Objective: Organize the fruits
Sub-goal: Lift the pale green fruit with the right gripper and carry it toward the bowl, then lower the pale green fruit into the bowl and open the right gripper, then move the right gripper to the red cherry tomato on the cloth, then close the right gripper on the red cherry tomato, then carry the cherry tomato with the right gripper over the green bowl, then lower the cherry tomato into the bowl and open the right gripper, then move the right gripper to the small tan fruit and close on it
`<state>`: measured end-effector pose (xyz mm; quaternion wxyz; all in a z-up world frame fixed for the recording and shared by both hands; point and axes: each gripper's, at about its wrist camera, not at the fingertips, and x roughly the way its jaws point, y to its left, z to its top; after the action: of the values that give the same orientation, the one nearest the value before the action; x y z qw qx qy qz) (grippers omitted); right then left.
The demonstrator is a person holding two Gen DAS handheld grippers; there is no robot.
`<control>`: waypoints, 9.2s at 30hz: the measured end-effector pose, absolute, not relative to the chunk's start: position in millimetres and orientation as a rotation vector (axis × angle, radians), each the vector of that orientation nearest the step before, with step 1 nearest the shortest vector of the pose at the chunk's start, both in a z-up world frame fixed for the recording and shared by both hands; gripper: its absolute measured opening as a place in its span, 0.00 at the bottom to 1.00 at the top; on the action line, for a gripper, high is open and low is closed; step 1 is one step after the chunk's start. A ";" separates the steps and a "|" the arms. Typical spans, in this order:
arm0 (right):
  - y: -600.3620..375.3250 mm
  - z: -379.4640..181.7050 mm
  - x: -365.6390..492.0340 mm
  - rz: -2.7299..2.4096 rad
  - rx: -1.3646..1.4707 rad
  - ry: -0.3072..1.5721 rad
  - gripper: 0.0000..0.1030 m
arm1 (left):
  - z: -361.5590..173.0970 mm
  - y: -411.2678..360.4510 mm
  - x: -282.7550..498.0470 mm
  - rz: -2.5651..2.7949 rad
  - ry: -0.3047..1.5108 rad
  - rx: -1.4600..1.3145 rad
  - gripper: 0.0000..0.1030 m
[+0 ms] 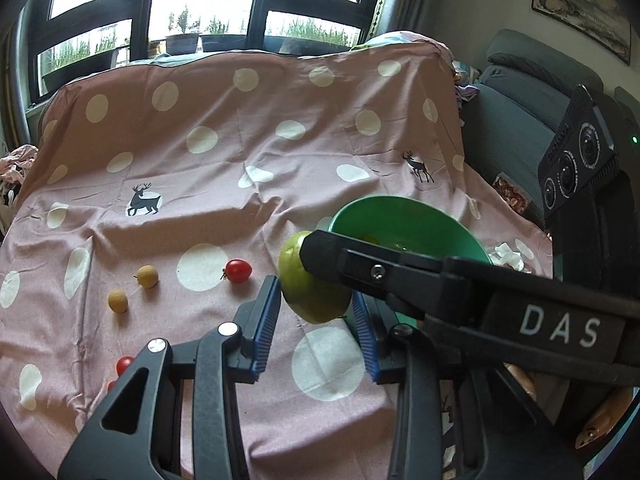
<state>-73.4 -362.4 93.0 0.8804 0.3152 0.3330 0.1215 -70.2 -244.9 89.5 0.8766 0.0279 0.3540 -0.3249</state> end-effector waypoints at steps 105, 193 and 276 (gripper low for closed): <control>-266.5 49.5 -16.3 0.120 0.363 0.980 0.38 | 11.1 -92.4 -22.1 -0.216 1.044 -0.143 0.50; -407.2 99.5 -96.0 -0.143 0.668 0.639 0.31 | 96.6 -236.7 -74.5 -0.621 0.733 -0.046 0.27; -331.9 93.0 -30.8 -0.102 0.443 0.769 0.57 | 35.7 -102.7 41.1 -0.231 0.923 -0.268 0.75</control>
<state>-30.8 -331.9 93.0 0.9018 0.2144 0.3720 -0.0494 41.1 -102.7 35.7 0.8804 -0.1284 0.4429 -0.1110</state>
